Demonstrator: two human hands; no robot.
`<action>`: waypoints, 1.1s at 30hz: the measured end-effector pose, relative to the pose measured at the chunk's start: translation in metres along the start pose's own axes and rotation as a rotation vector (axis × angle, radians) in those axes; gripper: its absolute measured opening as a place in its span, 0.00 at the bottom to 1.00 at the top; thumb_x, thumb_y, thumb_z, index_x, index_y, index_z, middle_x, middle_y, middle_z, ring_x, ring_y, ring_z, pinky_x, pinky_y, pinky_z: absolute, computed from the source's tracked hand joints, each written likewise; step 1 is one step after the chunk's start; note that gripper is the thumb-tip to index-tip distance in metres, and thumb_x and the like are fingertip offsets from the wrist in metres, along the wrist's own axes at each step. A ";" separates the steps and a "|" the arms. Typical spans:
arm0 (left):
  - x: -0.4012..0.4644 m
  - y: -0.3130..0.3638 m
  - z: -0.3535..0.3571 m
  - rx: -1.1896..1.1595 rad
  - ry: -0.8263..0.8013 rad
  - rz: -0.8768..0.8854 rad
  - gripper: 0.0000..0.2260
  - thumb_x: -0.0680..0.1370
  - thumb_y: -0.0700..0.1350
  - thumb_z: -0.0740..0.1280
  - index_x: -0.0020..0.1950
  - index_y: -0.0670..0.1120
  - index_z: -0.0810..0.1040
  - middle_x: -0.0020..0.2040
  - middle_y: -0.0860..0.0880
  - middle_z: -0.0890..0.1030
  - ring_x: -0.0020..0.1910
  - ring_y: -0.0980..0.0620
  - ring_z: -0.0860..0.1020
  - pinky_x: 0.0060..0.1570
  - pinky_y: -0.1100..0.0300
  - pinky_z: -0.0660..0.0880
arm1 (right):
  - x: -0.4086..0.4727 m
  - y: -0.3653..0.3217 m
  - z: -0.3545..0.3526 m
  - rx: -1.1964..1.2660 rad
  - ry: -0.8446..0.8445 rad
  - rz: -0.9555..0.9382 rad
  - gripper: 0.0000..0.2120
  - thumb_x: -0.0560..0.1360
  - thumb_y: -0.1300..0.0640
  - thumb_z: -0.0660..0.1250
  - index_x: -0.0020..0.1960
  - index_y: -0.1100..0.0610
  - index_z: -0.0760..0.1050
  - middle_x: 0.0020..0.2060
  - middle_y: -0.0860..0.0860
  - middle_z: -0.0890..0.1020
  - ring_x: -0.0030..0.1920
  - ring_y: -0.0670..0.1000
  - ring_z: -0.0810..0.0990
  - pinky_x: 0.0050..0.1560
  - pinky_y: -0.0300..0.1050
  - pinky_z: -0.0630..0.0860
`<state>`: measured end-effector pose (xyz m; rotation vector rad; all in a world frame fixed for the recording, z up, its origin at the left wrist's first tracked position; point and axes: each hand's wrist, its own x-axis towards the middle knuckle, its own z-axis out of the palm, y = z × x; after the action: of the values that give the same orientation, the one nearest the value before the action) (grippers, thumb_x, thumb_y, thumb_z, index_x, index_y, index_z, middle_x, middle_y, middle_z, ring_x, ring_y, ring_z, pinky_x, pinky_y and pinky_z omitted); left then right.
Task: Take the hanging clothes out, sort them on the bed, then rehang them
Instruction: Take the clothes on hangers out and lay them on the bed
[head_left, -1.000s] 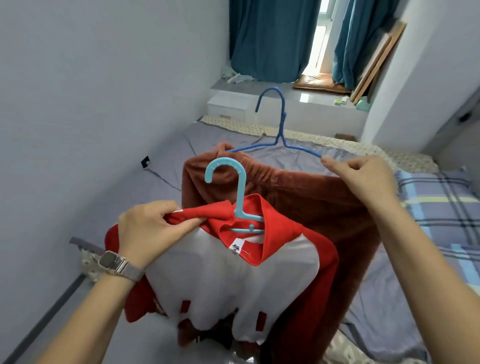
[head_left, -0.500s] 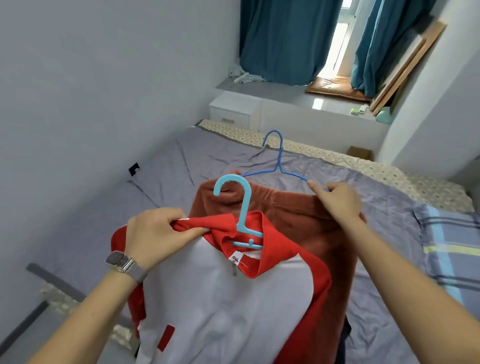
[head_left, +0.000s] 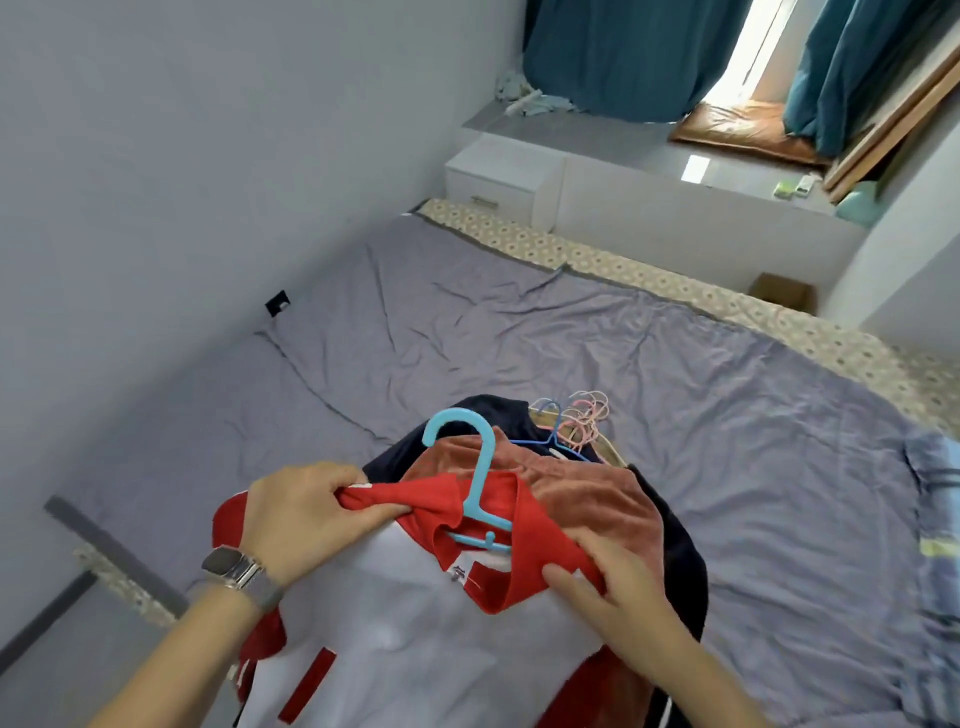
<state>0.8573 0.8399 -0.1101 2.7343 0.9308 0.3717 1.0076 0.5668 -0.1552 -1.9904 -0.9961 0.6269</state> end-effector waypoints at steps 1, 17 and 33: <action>-0.001 0.005 0.003 0.002 -0.022 0.021 0.30 0.59 0.77 0.55 0.29 0.49 0.73 0.24 0.56 0.73 0.27 0.60 0.72 0.25 0.62 0.65 | -0.011 0.007 0.005 -0.035 0.091 0.003 0.23 0.70 0.29 0.59 0.48 0.47 0.77 0.42 0.39 0.81 0.44 0.38 0.79 0.47 0.38 0.75; -0.025 0.020 0.015 -0.521 0.063 -0.092 0.13 0.72 0.35 0.68 0.48 0.53 0.74 0.43 0.55 0.78 0.42 0.56 0.76 0.44 0.68 0.69 | 0.101 0.062 -0.116 -0.301 0.300 0.362 0.18 0.74 0.41 0.65 0.37 0.55 0.74 0.32 0.52 0.78 0.38 0.52 0.77 0.36 0.40 0.70; -0.218 -0.141 -0.046 -0.325 0.063 -0.523 0.11 0.73 0.37 0.65 0.52 0.50 0.77 0.42 0.54 0.77 0.38 0.59 0.75 0.40 0.70 0.68 | 0.067 -0.093 0.199 -0.425 -0.435 0.018 0.16 0.74 0.54 0.63 0.60 0.56 0.72 0.56 0.52 0.79 0.58 0.55 0.76 0.57 0.47 0.73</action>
<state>0.5966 0.8189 -0.1443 2.1025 1.4093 0.4588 0.8655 0.7435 -0.1927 -2.2806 -1.4714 0.9470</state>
